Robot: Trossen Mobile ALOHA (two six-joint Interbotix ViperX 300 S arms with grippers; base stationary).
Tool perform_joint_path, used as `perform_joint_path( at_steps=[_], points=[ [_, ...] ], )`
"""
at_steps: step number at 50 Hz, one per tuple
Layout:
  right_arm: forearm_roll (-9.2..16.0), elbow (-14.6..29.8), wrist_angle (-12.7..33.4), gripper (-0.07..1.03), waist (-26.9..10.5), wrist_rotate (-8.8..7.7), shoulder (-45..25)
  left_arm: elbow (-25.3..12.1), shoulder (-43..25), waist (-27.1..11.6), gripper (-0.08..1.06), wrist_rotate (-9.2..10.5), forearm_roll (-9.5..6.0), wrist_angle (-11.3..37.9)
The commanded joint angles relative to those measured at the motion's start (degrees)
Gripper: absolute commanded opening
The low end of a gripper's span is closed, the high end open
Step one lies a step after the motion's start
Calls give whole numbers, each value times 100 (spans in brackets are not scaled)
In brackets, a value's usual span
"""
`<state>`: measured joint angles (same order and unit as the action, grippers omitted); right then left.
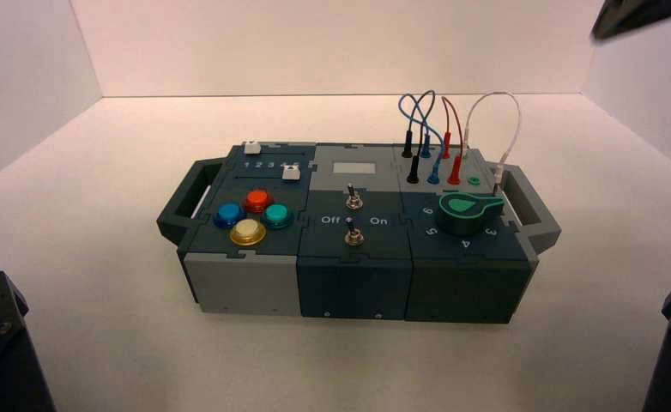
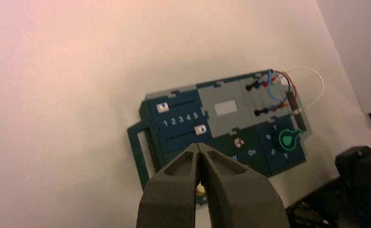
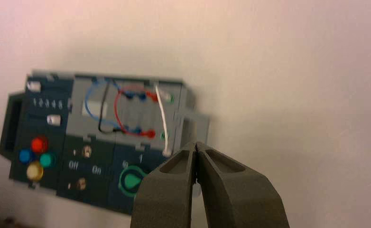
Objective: Flip the bottom switch on with the left gripper.
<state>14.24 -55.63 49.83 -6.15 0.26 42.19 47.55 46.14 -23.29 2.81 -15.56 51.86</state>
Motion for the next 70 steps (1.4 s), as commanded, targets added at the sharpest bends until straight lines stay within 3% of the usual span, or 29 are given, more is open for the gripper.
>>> perform_joint_path(
  at_steps=[1, 12, 21, 35, 47, 63, 70],
  points=[
    [176, 79, 0, -2, -114, -18, -281, -97, -35, -114, -3, 26, -26, 0],
    [281, 0, 18, -2, -378, -44, -1037, -62, -431, -360, -3, 26, -26, 0],
    [211, -44, -149, -2, -396, -264, -1600, -44, -738, -615, -3, 141, -97, 0],
    [237, -62, -387, -2, -404, -299, -2294, 0, -791, -633, -3, 255, -281, 0],
    [246, 44, -413, -2, -677, -334, -2742, 105, -844, -677, -3, 264, -413, 211],
    [237, 255, -492, -2, -729, -343, -3270, 439, -809, -1151, -3, 352, -677, 308],
    [246, 325, -545, -2, -729, -343, -3489, 501, -835, -1283, -3, 413, -703, 308]
  ],
)
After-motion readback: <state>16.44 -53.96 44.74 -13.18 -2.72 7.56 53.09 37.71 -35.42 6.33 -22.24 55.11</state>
